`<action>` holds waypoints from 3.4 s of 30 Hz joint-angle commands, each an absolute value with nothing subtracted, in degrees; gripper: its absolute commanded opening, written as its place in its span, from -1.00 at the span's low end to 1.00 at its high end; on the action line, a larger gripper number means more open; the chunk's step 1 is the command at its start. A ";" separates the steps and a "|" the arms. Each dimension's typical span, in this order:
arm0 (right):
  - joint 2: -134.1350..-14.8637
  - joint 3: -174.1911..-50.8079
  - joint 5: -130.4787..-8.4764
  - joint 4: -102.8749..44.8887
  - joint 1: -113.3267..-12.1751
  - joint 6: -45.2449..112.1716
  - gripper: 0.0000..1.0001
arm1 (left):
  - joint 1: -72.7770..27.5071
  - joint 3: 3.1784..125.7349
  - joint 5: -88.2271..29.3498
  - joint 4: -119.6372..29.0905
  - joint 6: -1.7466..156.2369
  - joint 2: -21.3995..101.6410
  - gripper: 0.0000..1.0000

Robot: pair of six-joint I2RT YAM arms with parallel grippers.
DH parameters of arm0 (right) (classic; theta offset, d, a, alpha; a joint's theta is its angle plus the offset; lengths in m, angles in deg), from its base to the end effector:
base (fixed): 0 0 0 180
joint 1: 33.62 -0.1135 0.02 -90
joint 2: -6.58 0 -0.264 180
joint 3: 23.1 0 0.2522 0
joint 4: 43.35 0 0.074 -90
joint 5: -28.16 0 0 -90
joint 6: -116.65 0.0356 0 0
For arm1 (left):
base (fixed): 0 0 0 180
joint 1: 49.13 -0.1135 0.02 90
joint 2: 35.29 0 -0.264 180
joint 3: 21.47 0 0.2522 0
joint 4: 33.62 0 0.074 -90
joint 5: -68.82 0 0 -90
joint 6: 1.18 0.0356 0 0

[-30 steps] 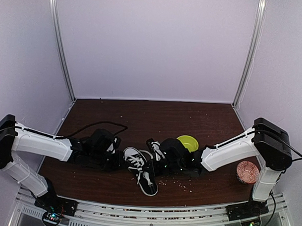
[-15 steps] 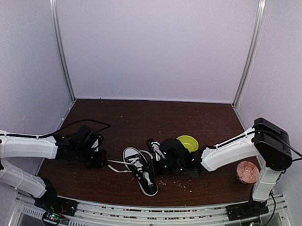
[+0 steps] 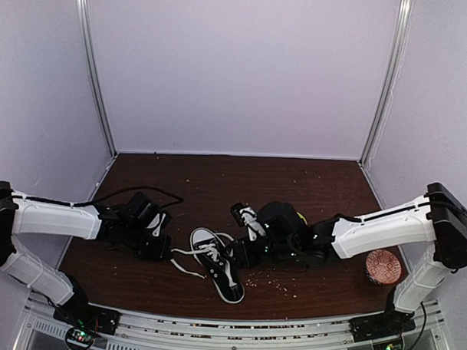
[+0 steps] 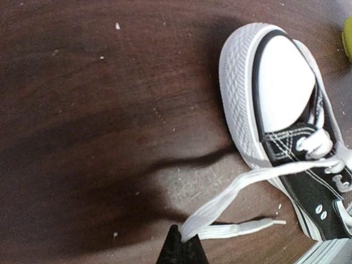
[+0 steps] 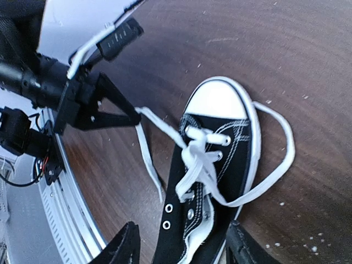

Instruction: Tie the shoes

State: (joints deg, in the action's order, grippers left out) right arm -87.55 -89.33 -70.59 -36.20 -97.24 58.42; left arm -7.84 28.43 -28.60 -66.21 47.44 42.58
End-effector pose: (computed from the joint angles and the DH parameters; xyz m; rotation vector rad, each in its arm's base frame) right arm 0.1512 0.3171 0.1961 -0.7493 2.2786 1.0452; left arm 0.1780 -0.1625 0.1581 0.0451 2.7743 -0.6165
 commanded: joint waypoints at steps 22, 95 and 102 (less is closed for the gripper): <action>-103.88 -106.85 -60.13 -15.60 -89.04 57.58 -0.11 | -8.18 45.79 -36.39 -53.89 54.98 67.71 -1.00; -82.67 -100.21 -48.25 -25.14 -113.43 45.29 0.62 | -8.20 45.53 -42.23 -54.86 63.48 44.53 -1.00; -83.94 -99.26 -61.94 -29.08 -101.77 49.01 0.44 | -8.03 45.88 -45.36 -53.09 65.75 43.14 -1.00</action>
State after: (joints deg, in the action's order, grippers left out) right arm -83.31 -99.85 -54.96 -25.36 -105.78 46.13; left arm -8.16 44.19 -42.76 -56.35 63.07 44.61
